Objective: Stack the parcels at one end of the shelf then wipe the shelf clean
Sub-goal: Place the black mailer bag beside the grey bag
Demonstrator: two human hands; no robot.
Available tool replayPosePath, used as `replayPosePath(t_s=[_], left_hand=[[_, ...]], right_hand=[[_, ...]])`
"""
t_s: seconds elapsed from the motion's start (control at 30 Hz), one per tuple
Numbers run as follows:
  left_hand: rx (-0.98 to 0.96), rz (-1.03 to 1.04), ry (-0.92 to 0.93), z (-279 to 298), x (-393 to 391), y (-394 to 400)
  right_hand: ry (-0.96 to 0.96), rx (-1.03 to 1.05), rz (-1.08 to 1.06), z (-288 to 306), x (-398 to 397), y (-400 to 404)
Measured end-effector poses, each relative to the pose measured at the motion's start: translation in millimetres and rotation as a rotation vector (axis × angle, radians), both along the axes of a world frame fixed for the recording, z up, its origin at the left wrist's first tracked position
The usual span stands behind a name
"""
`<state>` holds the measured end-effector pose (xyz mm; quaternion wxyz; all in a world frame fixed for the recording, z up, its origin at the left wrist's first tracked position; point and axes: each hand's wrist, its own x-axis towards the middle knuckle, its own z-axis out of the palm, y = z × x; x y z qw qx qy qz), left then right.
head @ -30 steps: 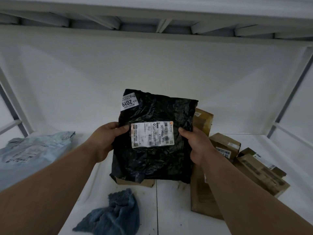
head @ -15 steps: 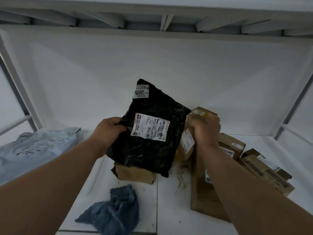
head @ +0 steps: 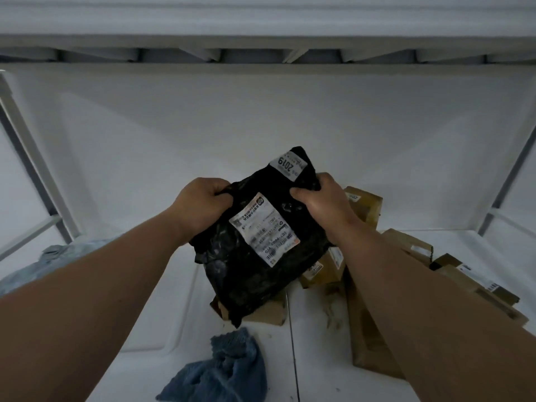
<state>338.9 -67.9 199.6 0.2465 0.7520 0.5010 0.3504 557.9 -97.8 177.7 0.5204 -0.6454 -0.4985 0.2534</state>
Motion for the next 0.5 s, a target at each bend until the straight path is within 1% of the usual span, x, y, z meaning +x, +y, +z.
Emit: replayPosePath(t_s=[0.07, 0.13, 0.2, 0.27, 0.3, 0.33, 0.4, 0.43, 0.47, 0.5], left_hand=[[0.103, 0.034, 0.089, -2.6, -10.0, 8.0], [0.128, 0.093, 0.186, -8.9, -20.6, 17.5], [0.077, 0.167, 0.295, -16.3, -32.2, 25.6], [-0.006, 0.209, 0.303, -24.7, -44.2, 32.6], [-0.069, 0.209, 0.244, -30.0, -51.1, 36.3], [-0.155, 0.204, 0.112, -35.7, -57.4, 39.4], [-0.415, 0.17, -0.297, -44.8, -65.4, 39.7], [-0.529, 0.152, -0.471, -49.1, -66.0, 39.2], [-0.6, 0.131, -0.588, -53.4, -65.9, 39.3], [-0.641, 0.105, -0.657, -57.2, -65.0, 39.2]], right_hand=[[0.082, 0.018, -0.004, -7.2, -2.7, 1.1], [0.146, 0.026, 0.02, -13.6, -7.4, 1.9], [0.194, 0.037, 0.02, -19.0, -9.2, 4.2], [0.28, 0.048, -0.009, -22.1, -7.0, 5.0], [0.324, 0.046, -0.03, -23.7, -5.3, 6.4], [0.361, 0.038, -0.051, -25.9, -3.4, 7.6], [0.427, 0.01, -0.07, -30.6, 0.1, 9.9], [0.456, -0.002, -0.07, -32.6, 0.8, 10.4], [0.49, -0.015, -0.06, -34.6, 0.9, 10.3], [0.525, -0.026, -0.049, -36.2, 0.6, 10.6]])
